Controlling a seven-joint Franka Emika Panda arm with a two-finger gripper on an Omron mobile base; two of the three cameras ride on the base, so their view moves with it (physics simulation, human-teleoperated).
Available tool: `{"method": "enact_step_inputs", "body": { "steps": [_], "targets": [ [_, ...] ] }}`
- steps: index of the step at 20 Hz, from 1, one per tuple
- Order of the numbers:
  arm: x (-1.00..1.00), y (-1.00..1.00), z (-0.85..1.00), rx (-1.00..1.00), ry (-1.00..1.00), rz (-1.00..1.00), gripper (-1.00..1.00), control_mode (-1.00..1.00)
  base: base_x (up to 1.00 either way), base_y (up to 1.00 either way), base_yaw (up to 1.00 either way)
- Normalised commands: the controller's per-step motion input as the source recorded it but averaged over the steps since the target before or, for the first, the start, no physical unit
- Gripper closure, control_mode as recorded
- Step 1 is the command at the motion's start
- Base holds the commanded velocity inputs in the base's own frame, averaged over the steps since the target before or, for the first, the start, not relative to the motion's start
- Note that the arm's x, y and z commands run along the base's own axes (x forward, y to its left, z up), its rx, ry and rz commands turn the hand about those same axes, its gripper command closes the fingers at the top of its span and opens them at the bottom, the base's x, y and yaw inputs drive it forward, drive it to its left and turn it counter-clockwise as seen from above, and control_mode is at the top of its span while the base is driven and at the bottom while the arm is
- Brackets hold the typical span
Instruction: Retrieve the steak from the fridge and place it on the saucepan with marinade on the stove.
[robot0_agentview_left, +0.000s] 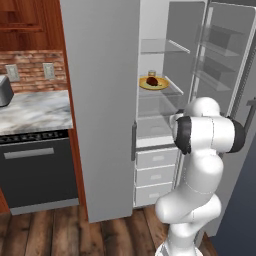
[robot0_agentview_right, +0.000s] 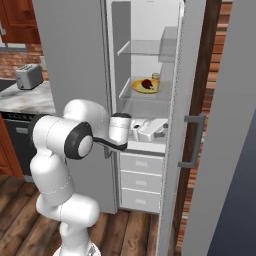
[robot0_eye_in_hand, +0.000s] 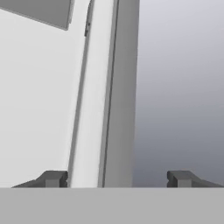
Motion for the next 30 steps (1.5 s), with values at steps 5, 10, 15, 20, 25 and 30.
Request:
{"method": "enact_step_inputs", "body": {
  "steps": [5, 10, 15, 20, 25, 30],
  "targets": [
    [0.00, -0.31, 0.00, 0.00, 0.00, 0.07, -1.00, -1.00, 0.00, 0.00, 0.00],
    [0.00, -0.14, 0.00, 0.00, 0.00, 0.04, -1.00, -1.00, 0.00, 0.00, 0.00],
    [-0.02, 0.04, 0.00, 0.00, 0.00, 0.00, -1.00, -1.00, 0.00, 0.00, 0.00],
    [-0.01, 0.74, 0.04, -0.02, 0.00, 0.01, -1.00, -1.00, 0.00, 0.00, 0.00],
    [0.00, 0.80, 0.43, 0.00, 0.00, 0.04, -1.00, -1.00, 0.00, 0.00, 0.00],
    [-0.11, 0.50, 0.65, 0.06, 0.00, 0.11, -1.00, -1.00, 0.00, 0.00, 0.00]
  ]
}}
